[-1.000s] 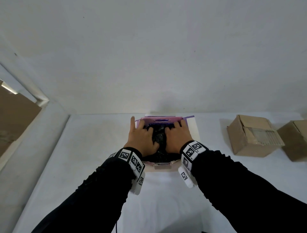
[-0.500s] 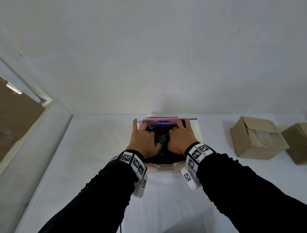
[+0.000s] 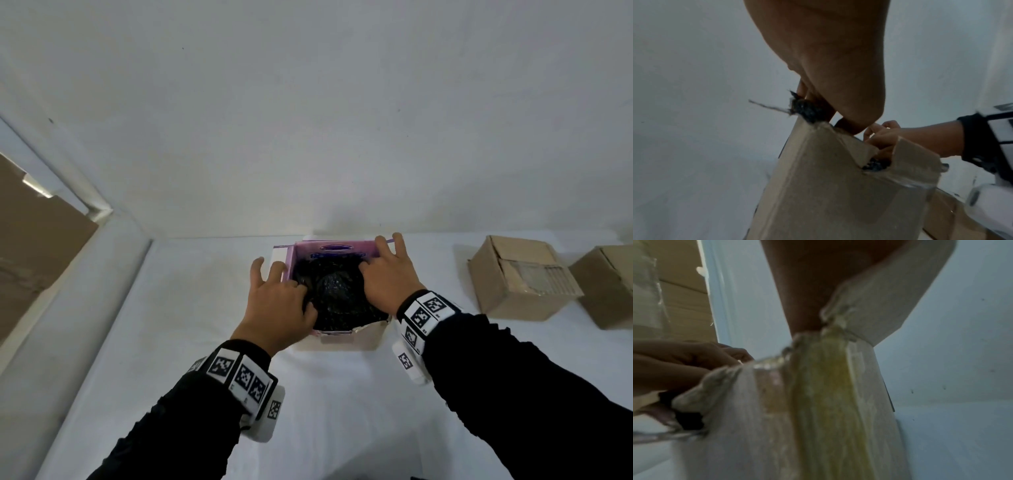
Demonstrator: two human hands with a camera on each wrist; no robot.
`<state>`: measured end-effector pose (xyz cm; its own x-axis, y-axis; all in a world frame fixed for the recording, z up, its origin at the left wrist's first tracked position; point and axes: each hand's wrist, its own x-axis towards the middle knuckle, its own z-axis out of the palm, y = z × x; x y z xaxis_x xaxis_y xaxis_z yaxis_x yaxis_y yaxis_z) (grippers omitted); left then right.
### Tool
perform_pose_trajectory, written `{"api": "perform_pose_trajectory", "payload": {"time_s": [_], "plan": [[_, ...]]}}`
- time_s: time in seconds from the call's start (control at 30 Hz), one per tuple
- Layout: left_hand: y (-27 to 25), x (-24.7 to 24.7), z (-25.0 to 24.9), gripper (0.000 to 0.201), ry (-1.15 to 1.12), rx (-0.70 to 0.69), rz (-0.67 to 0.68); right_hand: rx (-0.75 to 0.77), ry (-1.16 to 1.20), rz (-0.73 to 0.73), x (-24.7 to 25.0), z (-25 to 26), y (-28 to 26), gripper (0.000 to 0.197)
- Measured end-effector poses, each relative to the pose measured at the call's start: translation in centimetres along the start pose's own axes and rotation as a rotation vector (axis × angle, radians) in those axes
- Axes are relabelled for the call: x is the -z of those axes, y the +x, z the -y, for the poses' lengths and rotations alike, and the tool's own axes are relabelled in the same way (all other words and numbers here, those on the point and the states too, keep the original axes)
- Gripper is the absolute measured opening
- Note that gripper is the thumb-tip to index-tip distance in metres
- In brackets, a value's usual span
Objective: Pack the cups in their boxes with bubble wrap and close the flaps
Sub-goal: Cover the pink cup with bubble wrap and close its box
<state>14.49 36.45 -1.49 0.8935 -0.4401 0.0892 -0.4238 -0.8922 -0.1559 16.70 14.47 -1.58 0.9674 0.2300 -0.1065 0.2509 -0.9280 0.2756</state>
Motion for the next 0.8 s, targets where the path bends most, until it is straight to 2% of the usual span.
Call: {"api": "perform_pose_trajectory", "payload": {"time_s": [0.1, 0.2, 0.23, 0.3, 0.33, 0.4, 0.5, 0.57, 0.63, 0.7, 0.8], "plan": [[-0.4, 0.3, -0.4, 0.044, 0.033, -0.017, 0.219, 0.01, -0.021, 0.015, 0.5, 0.3, -0.2, 0.031], [0.0, 0.6, -0.7, 0.046, 0.062, -0.018, 0.258, 0.043, 0.024, -0.242, 0.8, 0.4, -1.5, 0.017], [0.0, 1.0, -0.8, 0.042, 0.063, -0.005, 0.222, 0.092, 0.056, -0.33, 0.4, 0.5, -2.1, 0.017], [-0.3, 1.5, -0.9, 0.029, 0.066, -0.027, 0.057, 0.172, 0.116, -0.413, -0.2, 0.6, -3.4, 0.034], [-0.6, 1.2, -0.9, 0.026, 0.063, -0.07, -0.044, 0.185, 0.139, -0.421, -0.4, 0.6, -4.1, 0.043], [-1.6, 0.0, -0.8, 0.035, 0.002, -0.153, -0.196, 0.184, 0.147, -0.395, -0.9, 0.3, -5.2, 0.057], [-3.8, -1.1, -0.6, 0.051, -0.067, -0.174, -0.125, 0.195, 0.124, -0.334, -1.7, 0.2, -6.3, 0.073], [-4.7, -1.4, -0.6, 0.05, -0.058, -0.183, -0.053, 0.203, 0.123, -0.319, -1.8, 0.4, -6.4, 0.078], [-4.9, -1.5, -0.5, 0.035, -0.001, -0.195, -0.051, 0.216, 0.135, -0.333, -1.8, 0.4, -6.6, 0.072], [-4.8, -1.7, -0.4, 0.019, 0.049, -0.208, -0.132, 0.267, 0.208, -0.391, -1.9, 0.8, -7.0, 0.051], [-5.0, -2.3, -0.2, 0.012, 0.045, -0.24, -0.201, 0.41, 0.278, -0.377, -2.6, 2.2, -7.7, 0.036]]}}
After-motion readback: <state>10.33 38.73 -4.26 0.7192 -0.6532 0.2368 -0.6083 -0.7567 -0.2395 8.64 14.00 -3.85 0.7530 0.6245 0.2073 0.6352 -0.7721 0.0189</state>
